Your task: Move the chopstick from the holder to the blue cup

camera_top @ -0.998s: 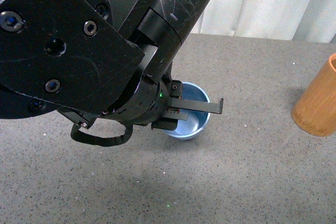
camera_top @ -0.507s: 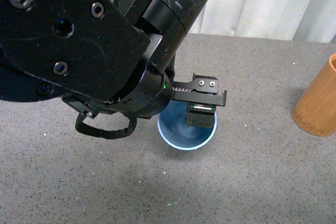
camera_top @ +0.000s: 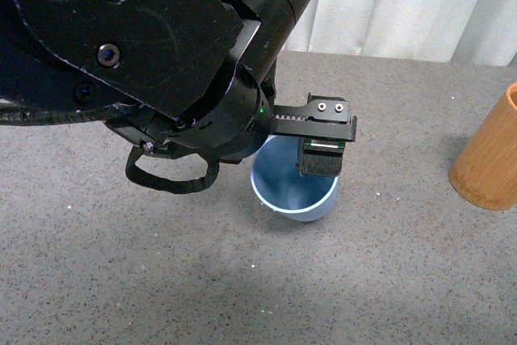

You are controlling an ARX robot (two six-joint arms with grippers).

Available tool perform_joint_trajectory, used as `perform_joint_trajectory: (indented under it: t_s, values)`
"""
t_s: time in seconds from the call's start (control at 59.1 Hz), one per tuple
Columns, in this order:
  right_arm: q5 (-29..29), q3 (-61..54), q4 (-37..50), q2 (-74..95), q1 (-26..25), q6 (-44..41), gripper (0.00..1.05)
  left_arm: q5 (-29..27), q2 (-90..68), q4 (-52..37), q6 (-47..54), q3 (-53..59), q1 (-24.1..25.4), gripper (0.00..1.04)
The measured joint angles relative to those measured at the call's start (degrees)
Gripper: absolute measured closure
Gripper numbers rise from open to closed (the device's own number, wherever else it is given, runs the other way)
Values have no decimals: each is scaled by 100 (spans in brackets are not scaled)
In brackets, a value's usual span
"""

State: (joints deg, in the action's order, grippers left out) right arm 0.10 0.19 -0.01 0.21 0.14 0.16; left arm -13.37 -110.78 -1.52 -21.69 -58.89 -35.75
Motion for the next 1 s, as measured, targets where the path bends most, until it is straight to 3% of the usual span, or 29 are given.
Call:
perform_joint_trajectory:
  t_s: [0.998]
  values:
    - [0,0,0,0,0,0,10,94,4,87,-109,-157,-66,7]
